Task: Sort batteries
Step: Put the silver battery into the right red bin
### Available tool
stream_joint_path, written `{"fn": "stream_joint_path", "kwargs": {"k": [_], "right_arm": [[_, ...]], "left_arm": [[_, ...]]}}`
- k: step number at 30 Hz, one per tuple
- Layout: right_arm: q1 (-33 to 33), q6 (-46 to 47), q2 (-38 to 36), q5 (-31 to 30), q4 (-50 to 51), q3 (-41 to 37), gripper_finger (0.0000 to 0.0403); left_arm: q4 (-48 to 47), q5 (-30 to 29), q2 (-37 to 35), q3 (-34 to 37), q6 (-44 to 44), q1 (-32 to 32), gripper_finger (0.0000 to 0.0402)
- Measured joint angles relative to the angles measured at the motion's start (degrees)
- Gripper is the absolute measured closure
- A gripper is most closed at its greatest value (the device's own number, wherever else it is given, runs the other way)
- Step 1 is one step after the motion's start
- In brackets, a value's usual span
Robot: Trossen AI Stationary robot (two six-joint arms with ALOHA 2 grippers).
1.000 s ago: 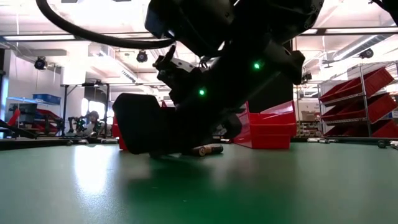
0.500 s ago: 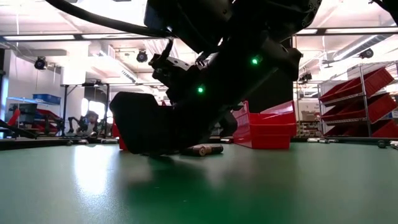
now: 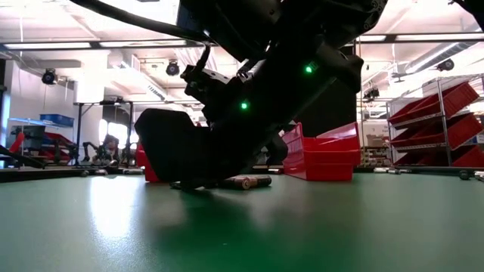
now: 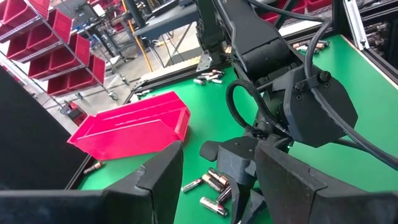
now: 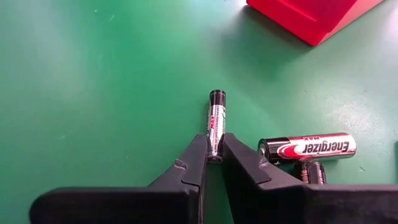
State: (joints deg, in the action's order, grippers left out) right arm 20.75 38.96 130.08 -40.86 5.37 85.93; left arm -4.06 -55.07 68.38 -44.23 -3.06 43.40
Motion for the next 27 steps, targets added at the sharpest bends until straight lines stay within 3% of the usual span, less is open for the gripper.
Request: {"fn": "stream_joint_path", "kwargs": {"k": [10, 19, 27], "right_arm": [[0.74, 0.90, -1.13, 2.11, -0.31, -0.07, 0.0370], [1.66, -2.48, -7.74, 1.16, 0.81, -0.15, 0.0370], [1.34, -2.29, -17.23, -2.17, 13.79, -0.31, 0.0370]], "left_arm": [[-0.84, 0.00, 0.02, 0.00, -0.68, 0.00, 0.0222], [-0.91, 0.00, 0.02, 0.00, -0.96, 0.00, 0.0222], [-1.33, 0.04, 0.02, 0.00, -1.50, 0.02, 0.0222]]}}
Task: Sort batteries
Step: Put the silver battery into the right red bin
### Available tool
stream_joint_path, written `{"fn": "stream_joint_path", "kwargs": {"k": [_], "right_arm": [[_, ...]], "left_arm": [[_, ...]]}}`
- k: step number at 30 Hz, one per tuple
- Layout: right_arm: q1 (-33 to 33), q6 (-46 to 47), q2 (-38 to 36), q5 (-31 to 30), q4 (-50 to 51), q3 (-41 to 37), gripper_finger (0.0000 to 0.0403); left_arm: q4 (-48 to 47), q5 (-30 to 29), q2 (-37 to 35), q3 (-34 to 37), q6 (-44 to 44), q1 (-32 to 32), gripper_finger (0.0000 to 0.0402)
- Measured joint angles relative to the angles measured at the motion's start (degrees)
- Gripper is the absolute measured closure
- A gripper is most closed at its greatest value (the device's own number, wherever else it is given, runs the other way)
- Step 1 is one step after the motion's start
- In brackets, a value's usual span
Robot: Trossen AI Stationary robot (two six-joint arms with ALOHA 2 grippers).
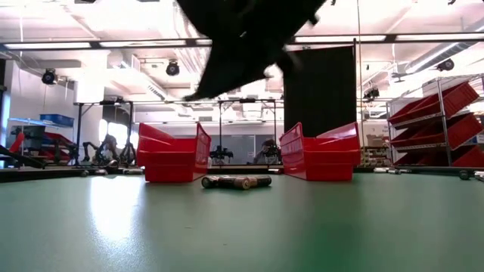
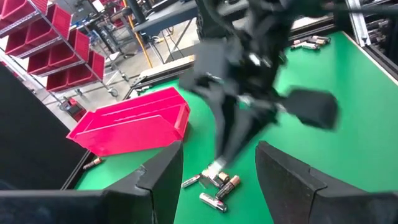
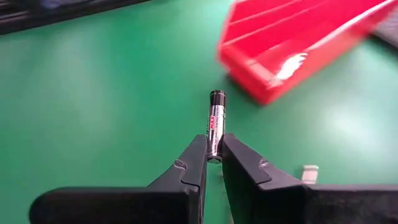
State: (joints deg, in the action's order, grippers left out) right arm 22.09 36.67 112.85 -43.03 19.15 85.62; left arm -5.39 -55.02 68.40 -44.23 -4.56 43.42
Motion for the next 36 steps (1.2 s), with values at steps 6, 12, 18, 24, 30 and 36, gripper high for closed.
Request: {"fn": "stream_joint_path", "kwargs": {"k": [6, 12, 18, 24, 30, 36], "right_arm": [[-0.94, 7.25, -8.78, -6.37, 15.20, -1.98, 0.0369], [-2.50, 18.79, -16.10, -8.91, 30.16, -5.04, 0.0369], [-6.32, 22.80, -21.11, -8.92, 34.12, -11.01, 0.0369], [-12.16, 24.67, -21.80, -5.26, 31.58, -17.59, 0.0369], [-15.76, 23.91, -21.07, -2.29, 25.42, -21.75, 0.0365], [-16.80, 21.55, -21.27, -1.13, 25.06, -22.36, 0.0309]], "left_arm": [[0.13, 0.01, 0.00, 0.00, -0.10, 0.00, 0.0222], [0.83, 0.02, 0.00, 0.00, -0.98, -0.01, 0.0222], [1.62, 0.00, 0.00, 0.00, -1.39, -0.02, 0.0222], [1.38, 0.00, 0.00, 0.00, -4.52, -0.02, 0.0222], [1.31, 0.04, 0.54, 0.00, -5.04, -0.07, 0.0222], [1.53, -3.30, 3.35, 0.00, -2.93, -1.25, 0.0222]]}}
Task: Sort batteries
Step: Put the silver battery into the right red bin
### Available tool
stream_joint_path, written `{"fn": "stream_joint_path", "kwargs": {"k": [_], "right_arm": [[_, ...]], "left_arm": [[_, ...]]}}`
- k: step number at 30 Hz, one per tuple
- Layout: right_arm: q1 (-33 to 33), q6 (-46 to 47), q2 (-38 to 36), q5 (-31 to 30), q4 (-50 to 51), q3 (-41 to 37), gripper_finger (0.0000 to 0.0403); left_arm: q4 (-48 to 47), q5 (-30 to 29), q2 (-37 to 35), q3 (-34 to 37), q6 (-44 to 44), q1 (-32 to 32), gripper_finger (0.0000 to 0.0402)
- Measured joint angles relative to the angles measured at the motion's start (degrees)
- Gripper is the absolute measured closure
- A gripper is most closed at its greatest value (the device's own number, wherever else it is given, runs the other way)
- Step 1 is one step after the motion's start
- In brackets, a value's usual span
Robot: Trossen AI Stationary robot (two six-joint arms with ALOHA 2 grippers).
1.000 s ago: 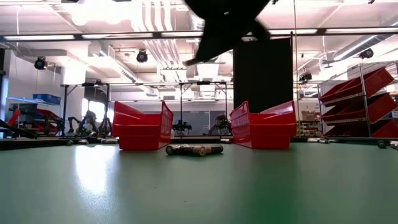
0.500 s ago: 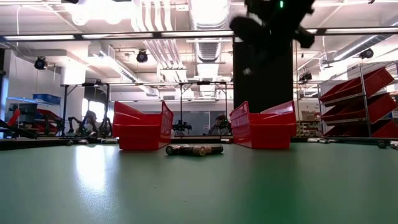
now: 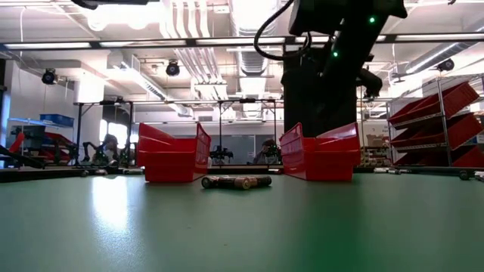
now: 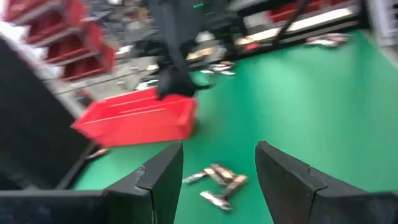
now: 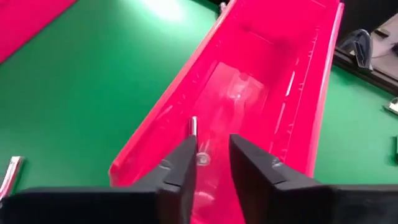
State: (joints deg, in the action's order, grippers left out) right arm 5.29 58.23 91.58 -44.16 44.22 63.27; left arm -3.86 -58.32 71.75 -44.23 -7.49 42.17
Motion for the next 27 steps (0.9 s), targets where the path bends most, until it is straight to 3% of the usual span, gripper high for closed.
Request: {"fn": "stream_joint_path", "kwargs": {"k": [4, 10, 16, 21, 27], "right_arm": [[1.11, -3.66, -0.25, -0.90, 0.10, 2.18, 0.0262], [7.32, -8.46, -0.30, -7.88, -0.03, 7.17, 0.0219], [17.77, -9.01, -0.34, -16.59, -0.07, 8.63, 0.0215], [26.05, -6.82, 1.33, -19.32, 0.03, 6.73, 0.0220], [32.01, -2.17, 5.99, -21.27, -0.08, 5.06, 0.0208]], "left_arm": [[0.22, -4.06, 1.04, 0.00, -0.65, -1.94, 0.0222], [0.35, 0.65, 2.29, 0.00, -5.20, -3.98, 0.0222], [0.47, 4.71, 5.05, 0.00, -13.82, -6.56, 0.0222], [2.80, 2.59, 10.46, 0.00, -14.39, -7.75, 0.0222], [13.06, 2.27, 20.60, 0.00, -15.22, -7.93, 0.0222]]}}
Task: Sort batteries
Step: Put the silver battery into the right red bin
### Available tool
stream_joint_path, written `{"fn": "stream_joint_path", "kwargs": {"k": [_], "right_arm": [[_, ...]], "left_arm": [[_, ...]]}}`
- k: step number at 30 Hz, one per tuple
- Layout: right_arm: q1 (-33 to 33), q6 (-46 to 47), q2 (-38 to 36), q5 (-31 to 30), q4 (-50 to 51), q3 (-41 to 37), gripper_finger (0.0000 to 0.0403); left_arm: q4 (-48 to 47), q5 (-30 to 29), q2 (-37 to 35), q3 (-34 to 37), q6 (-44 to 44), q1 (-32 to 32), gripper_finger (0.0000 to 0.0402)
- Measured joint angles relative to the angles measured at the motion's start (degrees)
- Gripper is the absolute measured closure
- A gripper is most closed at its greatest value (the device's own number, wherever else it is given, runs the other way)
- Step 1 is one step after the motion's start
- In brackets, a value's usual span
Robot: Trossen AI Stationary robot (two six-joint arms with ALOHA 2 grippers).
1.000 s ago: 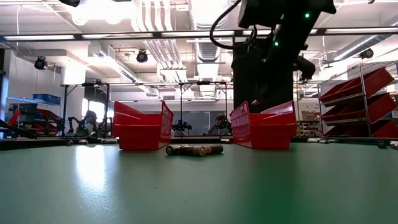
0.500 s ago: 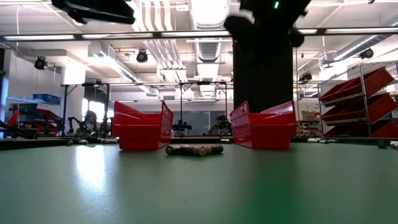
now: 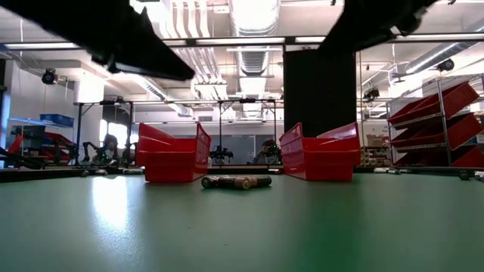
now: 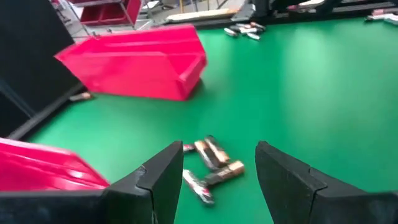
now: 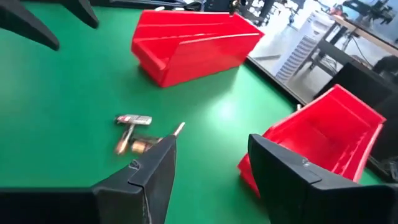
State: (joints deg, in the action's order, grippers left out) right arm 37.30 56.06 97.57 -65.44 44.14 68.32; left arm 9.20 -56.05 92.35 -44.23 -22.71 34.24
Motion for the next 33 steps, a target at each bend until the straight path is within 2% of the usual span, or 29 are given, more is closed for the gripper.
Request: {"fn": "stream_joint_path", "kwargs": {"k": [7, 16, 21, 25, 33], "right_arm": [[3.01, 5.35, 5.92, -0.60, 0.02, -0.34, 0.0194], [4.94, 5.83, 9.47, -0.67, -0.11, -0.42, 0.0192], [4.97, 4.49, 9.03, -0.84, -0.08, -0.42, 0.0191], [4.96, 3.97, 9.03, -0.99, -0.01, -0.44, 0.0195], [4.96, 3.97, 9.03, -0.66, -0.04, -0.49, 0.0197]], "left_arm": [[2.18, 0.04, 9.95, -1.30, -8.82, -0.02, 0.0222], [2.18, 0.10, 19.86, -6.04, -18.91, -1.82, 0.0222], [1.34, 0.71, 22.45, -7.67, -24.67, -3.64, 0.0222], [-2.82, 1.11, 22.94, -7.24, -30.02, -4.70, 0.0222], [-4.20, -1.48, 22.94, -6.75, -30.61, -5.16, 0.0222]]}}
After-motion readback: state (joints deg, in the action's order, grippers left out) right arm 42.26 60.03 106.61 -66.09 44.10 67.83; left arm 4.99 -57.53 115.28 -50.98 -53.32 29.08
